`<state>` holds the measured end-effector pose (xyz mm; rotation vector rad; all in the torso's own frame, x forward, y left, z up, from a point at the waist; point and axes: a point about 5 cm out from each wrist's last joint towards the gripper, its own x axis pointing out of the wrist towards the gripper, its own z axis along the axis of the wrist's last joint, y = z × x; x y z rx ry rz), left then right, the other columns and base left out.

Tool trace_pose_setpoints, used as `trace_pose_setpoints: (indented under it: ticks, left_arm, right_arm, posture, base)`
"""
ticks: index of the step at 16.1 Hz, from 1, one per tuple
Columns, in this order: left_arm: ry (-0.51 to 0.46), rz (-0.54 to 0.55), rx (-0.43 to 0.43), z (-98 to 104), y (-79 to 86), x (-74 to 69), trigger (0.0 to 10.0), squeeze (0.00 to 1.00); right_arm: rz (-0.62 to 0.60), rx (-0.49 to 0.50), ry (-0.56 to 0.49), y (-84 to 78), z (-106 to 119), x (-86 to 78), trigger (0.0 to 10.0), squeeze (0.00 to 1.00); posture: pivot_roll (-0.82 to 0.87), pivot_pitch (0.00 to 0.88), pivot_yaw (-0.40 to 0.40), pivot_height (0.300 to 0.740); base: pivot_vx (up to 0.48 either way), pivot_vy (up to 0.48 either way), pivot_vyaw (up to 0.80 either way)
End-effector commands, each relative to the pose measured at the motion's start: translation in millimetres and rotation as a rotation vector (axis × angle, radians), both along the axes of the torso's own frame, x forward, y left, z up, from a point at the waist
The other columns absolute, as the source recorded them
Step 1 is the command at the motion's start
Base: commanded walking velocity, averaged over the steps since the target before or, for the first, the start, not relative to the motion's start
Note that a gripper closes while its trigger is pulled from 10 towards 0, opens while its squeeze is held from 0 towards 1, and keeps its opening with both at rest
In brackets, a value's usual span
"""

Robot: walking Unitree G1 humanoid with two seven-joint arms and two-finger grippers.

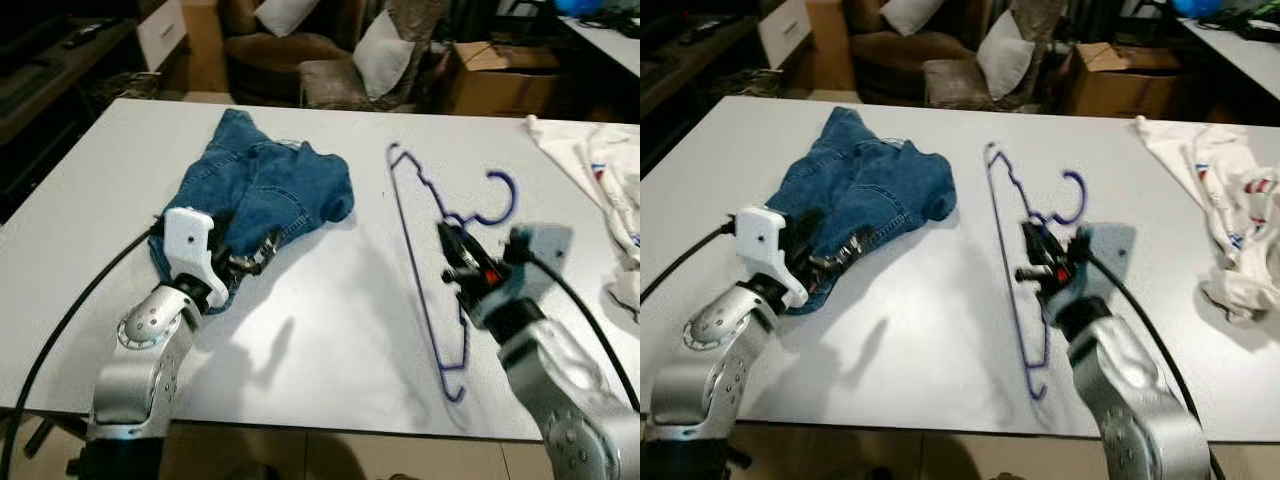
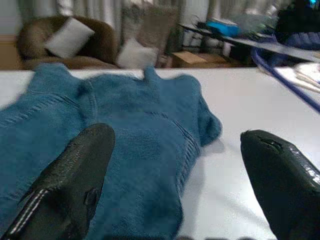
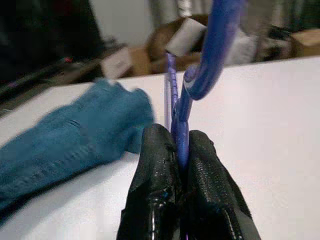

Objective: Hang hanger

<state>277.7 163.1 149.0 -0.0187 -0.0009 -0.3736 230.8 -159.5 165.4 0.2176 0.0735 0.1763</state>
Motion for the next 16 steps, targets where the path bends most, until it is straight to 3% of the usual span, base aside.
trace_pose_setpoints:
  ticks: [1, 4, 5, 10, 16]
  left_arm:
    - [0.019, 0.004, 0.012, -1.7, -4.5, -2.2, 10.0, 0.80]
    - [0.019, -0.021, 0.089, -7.8, -5.3, -9.3, 10.0, 0.78]
    - [0.016, -0.002, 0.073, -7.1, -6.0, -6.8, 10.0, 0.78]
    - [0.006, -0.022, 0.061, -4.8, -17.0, -3.5, 10.0, 0.78]
    - [0.013, -0.057, 0.082, -9.6, -23.4, -4.8, 10.0, 0.78]
  right_arm:
    - [-0.062, -0.030, 0.018, -4.9, -1.1, -3.3, 10.0, 0.00]
    - [-0.061, -0.061, 0.030, -1.4, -7.1, -9.1, 10.0, 0.00]
    - [-0.051, -0.105, 0.008, 2.0, -5.5, -8.3, 10.0, 0.00]
    - [-0.062, -0.149, -0.033, 1.0, -4.1, -9.7, 10.0, 0.00]
    - [-0.008, -0.076, -0.077, 6.9, 1.3, -13.1, 10.0, 0.00]
  posture:
    - [-0.15, 0.015, 0.026, 0.740]
    - [-0.15, 0.000, 0.016, 0.740]
    - [-0.16, 0.000, 0.017, 0.740]
    - [-0.16, 0.000, 0.018, 0.740]
    - [-0.18, 0.000, 0.029, 0.740]
  base:
    - [0.000, -0.371, 0.00]
    - [0.000, -0.480, 0.00]
    - [0.000, -0.480, 0.00]
    - [0.000, -0.444, 0.00]
    - [0.000, -0.410, 0.00]
